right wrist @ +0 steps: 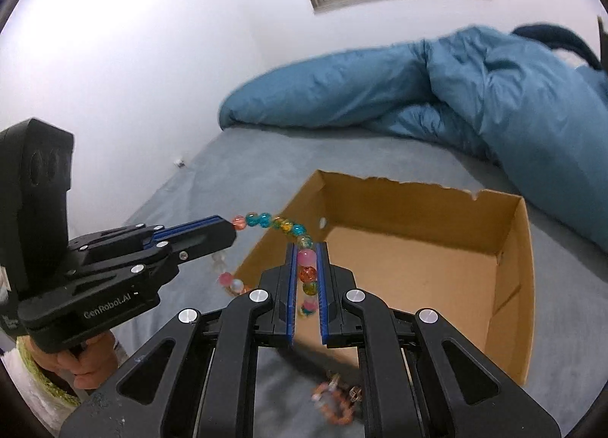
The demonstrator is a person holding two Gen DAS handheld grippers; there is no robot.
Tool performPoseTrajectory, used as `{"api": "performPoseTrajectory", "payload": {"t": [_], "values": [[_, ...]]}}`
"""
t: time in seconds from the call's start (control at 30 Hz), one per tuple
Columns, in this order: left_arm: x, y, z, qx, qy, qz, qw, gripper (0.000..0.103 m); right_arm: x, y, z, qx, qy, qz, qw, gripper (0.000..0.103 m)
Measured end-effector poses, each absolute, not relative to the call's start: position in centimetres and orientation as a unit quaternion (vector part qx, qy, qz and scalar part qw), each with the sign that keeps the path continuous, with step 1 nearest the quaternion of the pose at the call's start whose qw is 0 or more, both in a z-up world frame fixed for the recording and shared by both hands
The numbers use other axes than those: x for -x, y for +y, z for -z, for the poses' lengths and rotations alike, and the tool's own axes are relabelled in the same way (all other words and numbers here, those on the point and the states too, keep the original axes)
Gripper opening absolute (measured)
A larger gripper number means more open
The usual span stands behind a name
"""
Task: Organize jewelry
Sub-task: 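Lift the bracelet with the right tool into the box and open, then withdraw the right tool from the box toward the purple smartwatch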
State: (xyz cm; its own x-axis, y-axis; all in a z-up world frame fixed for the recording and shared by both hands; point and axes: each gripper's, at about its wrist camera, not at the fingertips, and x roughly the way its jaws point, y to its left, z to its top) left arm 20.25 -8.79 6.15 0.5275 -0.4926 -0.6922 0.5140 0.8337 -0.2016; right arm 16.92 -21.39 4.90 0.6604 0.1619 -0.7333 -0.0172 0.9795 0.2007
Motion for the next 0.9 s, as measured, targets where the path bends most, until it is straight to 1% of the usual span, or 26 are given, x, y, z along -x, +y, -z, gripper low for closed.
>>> {"api": "performPoseTrajectory", "payload": {"t": [0.23,0.4,0.6,0.67,0.73,0.77,0.9], "values": [[-27.2,-11.7,-0.9,-0.055,0.464,0.251,0.847,0.009,-23.1,-22.9,-0.4,-0.115,0.499,-0.043,0.858,0.008],[-30.0,-12.8,1.5,-0.093,0.492,0.231,0.834,0.009,-26.7,-23.5,3.4,-0.133,0.562,-0.033,0.816,0.008],[-32.5,-13.8,3.3,-0.117,0.519,0.212,0.820,0.010,-30.0,-24.4,6.4,-0.144,0.597,-0.021,0.789,0.008],[-32.9,-14.0,3.4,-0.125,0.524,0.203,0.818,0.010,-30.9,-24.8,7.1,-0.144,0.600,-0.017,0.787,0.013],[-33.0,-14.2,3.2,-0.125,0.514,0.198,0.825,0.010,-31.3,-25.0,7.5,-0.144,0.599,-0.012,0.788,0.020],[-33.0,-14.2,2.9,-0.124,0.510,0.194,0.829,0.011,-31.4,-25.3,7.7,-0.155,0.600,-0.013,0.785,0.027],[-32.7,-13.6,1.7,-0.102,0.497,0.194,0.840,0.012,-30.7,-26.1,6.1,-0.155,0.570,-0.001,0.807,0.033]]}}
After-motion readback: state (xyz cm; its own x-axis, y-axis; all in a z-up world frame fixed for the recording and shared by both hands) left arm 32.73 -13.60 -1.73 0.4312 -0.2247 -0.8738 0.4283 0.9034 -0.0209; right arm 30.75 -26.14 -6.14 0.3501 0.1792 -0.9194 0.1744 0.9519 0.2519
